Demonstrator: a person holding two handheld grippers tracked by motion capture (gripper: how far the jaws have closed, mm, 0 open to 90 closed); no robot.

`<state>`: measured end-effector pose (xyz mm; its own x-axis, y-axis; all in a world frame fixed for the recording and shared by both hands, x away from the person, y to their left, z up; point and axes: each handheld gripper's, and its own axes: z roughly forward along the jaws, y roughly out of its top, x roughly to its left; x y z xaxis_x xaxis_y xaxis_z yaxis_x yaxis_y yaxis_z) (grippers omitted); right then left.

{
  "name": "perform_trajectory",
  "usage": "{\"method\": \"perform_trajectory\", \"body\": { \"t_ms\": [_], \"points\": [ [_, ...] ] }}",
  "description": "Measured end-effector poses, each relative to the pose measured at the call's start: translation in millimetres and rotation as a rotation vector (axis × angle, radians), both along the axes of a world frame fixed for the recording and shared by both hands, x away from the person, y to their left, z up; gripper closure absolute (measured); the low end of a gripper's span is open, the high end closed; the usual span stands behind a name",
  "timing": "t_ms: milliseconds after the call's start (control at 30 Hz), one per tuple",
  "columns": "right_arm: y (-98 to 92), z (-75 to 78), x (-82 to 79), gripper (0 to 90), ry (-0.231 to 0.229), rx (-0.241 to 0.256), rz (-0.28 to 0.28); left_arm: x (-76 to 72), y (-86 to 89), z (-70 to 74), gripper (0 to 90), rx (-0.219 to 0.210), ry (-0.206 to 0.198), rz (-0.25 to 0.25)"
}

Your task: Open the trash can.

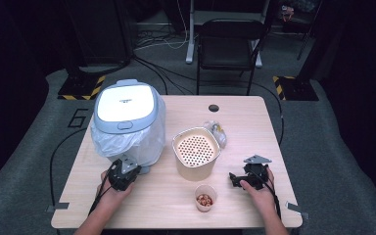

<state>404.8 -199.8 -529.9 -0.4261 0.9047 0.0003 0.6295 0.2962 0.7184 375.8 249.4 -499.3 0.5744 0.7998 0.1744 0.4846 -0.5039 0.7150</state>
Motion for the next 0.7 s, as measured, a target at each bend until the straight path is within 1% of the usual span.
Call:
{"method": "perform_trajectory", "body": {
  "t_ms": [33, 100, 133, 167, 200, 300, 333, 367, 400, 433, 533, 567, 600, 633, 667, 700],
  "points": [
    [0.0, 0.0, 0.0, 0.0, 0.0, 0.0, 0.0, 0.0, 0.0, 0.0, 90.0, 0.0, 0.0, 0.0],
    [0.2, 0.0, -0.2, 0.0, 0.001, 0.002, -0.002, -2.5, -4.0, -1.4, 90.0, 0.028, -0.022, 0.003],
    [-0.1, 0.0, 0.1, 0.0, -0.001, -0.001, 0.001, -2.7, -4.7, -1.3, 90.0, 0.047, -0.026, -0.001],
    [-0.1, 0.0, 0.1, 0.0, -0.001, -0.001, 0.001, -2.7, -5.3, -2.0, 90.0, 0.048, -0.032, 0.001],
    [0.1, 0.0, -0.1, 0.0, 0.001, 0.001, -0.002, -1.9, -4.1, -1.9, 90.0, 0.036, -0.02, 0.001],
    [0.1, 0.0, -0.1, 0.0, 0.001, 0.001, -0.002, -1.8, -3.9, -2.7, 90.0, 0.03, -0.01, 0.001],
    [0.2, 0.0, -0.2, 0.0, 0.001, 0.001, -0.002, -2.6, -5.7, -4.6, 90.0, 0.044, -0.027, 0.0],
    [0.1, 0.0, -0.1, 0.0, 0.001, 0.001, -0.002, -3.0, -6.6, -4.9, 90.0, 0.061, -0.031, -0.004],
    [0.1, 0.0, -0.1, 0.0, 0.001, 0.001, -0.002, -3.0, -6.6, -4.9, 90.0, 0.061, -0.031, -0.004],
    [0.1, 0.0, -0.2, 0.0, 0.001, 0.001, -0.002, -2.5, -7.3, -5.7, 90.0, 0.072, -0.02, -0.006],
    [0.2, 0.0, -0.2, 0.0, 0.001, 0.001, -0.002, -0.7, -7.0, -8.3, 90.0, 0.068, -0.011, -0.006],
    [0.1, 0.0, -0.1, 0.0, 0.001, 0.001, -0.002, -0.9, -7.0, -10.8, 90.0, 0.08, -0.006, -0.019],
    [0.1, 0.0, -0.1, 0.0, 0.001, 0.001, -0.002, -0.9, -7.0, -10.8, 90.0, 0.08, -0.006, -0.019],
    [0.1, 0.0, -0.2, 0.0, 0.001, 0.001, -0.002, -1.6, -8.1, -12.3, 90.0, 0.089, -0.027, -0.02],
    [0.1, 0.0, -0.2, 0.0, 0.001, 0.001, -0.002, -0.9, -7.6, -11.4, 90.0, 0.11, -0.033, -0.033],
    [0.2, 0.0, -0.2, 0.0, 0.002, 0.001, -0.002, -0.7, -7.6, -11.2, 90.0, 0.105, -0.026, -0.026]
  ]
}}
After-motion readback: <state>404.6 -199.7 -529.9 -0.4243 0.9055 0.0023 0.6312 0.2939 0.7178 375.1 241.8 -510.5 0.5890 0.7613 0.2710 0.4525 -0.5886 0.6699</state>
